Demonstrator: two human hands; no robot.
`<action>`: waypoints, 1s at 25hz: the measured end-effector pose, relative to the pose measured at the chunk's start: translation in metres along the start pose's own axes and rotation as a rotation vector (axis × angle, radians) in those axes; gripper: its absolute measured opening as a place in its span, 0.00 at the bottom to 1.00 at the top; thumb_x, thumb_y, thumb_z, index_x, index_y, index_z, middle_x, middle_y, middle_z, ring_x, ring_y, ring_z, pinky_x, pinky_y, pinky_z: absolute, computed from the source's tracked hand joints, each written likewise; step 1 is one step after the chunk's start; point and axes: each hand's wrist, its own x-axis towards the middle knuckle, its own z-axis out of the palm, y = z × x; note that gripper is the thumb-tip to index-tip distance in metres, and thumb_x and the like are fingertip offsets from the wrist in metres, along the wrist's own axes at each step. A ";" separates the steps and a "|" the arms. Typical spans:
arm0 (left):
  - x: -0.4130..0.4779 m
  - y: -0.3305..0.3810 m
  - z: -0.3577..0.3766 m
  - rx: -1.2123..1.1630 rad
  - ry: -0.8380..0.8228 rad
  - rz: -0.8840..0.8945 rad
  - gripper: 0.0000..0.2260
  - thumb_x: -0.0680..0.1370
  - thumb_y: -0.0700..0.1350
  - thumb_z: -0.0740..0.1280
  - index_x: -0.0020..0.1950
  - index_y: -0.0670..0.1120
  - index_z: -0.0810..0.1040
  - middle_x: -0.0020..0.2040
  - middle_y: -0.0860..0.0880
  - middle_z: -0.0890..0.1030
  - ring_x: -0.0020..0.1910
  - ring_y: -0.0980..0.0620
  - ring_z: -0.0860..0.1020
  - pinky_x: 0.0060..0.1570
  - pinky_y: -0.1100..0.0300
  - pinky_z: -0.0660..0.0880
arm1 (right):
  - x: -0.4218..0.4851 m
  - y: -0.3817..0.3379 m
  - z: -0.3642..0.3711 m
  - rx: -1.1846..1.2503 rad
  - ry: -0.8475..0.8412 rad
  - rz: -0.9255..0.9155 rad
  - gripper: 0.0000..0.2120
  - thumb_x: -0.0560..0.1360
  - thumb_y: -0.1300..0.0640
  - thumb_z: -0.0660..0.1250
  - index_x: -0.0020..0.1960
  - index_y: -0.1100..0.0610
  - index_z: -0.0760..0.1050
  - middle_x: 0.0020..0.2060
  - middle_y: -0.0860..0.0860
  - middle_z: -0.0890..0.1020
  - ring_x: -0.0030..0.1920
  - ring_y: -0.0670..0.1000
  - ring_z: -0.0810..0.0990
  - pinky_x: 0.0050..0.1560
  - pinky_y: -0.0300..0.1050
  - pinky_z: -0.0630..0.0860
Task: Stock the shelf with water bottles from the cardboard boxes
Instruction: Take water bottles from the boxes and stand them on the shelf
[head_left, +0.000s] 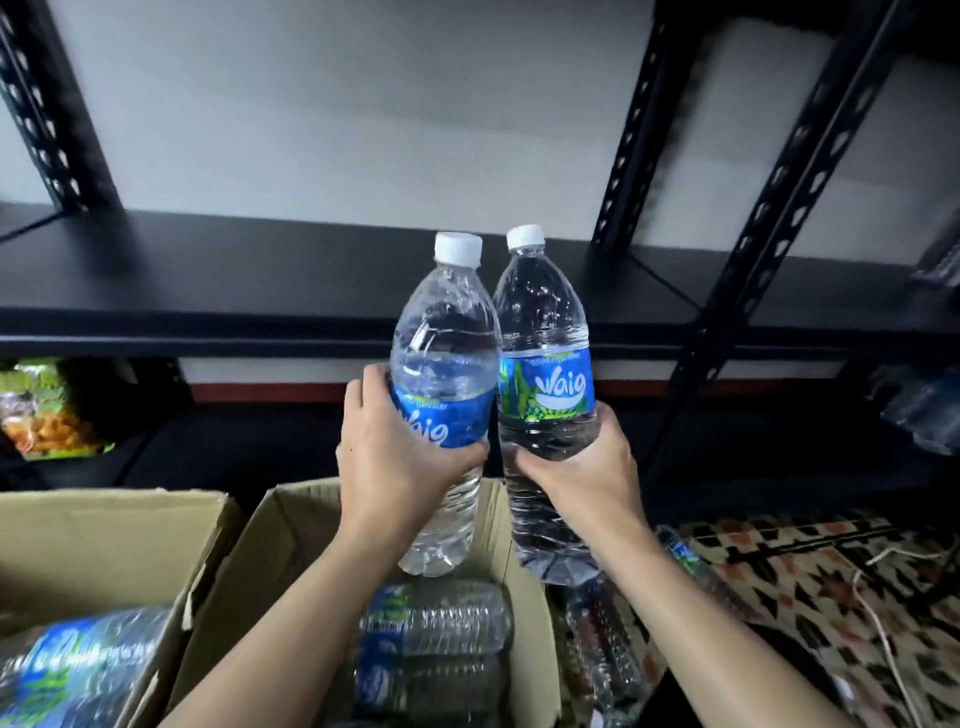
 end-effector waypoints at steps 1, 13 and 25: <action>0.009 0.010 0.000 -0.027 0.026 0.009 0.35 0.56 0.54 0.82 0.56 0.49 0.69 0.53 0.53 0.72 0.48 0.55 0.71 0.50 0.57 0.71 | 0.004 -0.008 -0.002 0.040 0.017 -0.009 0.36 0.55 0.45 0.83 0.59 0.46 0.72 0.47 0.40 0.83 0.49 0.39 0.82 0.50 0.37 0.77; 0.111 0.098 0.025 -0.338 0.148 0.129 0.31 0.55 0.51 0.82 0.54 0.47 0.75 0.49 0.51 0.70 0.47 0.69 0.67 0.44 0.78 0.64 | 0.098 -0.086 -0.029 0.177 0.127 -0.218 0.37 0.56 0.47 0.85 0.60 0.45 0.72 0.46 0.37 0.82 0.47 0.30 0.79 0.42 0.23 0.71; 0.222 0.138 0.093 -0.398 0.160 0.141 0.37 0.56 0.51 0.83 0.61 0.49 0.71 0.54 0.50 0.68 0.43 0.59 0.71 0.49 0.61 0.68 | 0.233 -0.102 -0.017 0.245 0.191 -0.259 0.36 0.55 0.45 0.84 0.59 0.44 0.72 0.47 0.38 0.83 0.46 0.32 0.80 0.46 0.32 0.75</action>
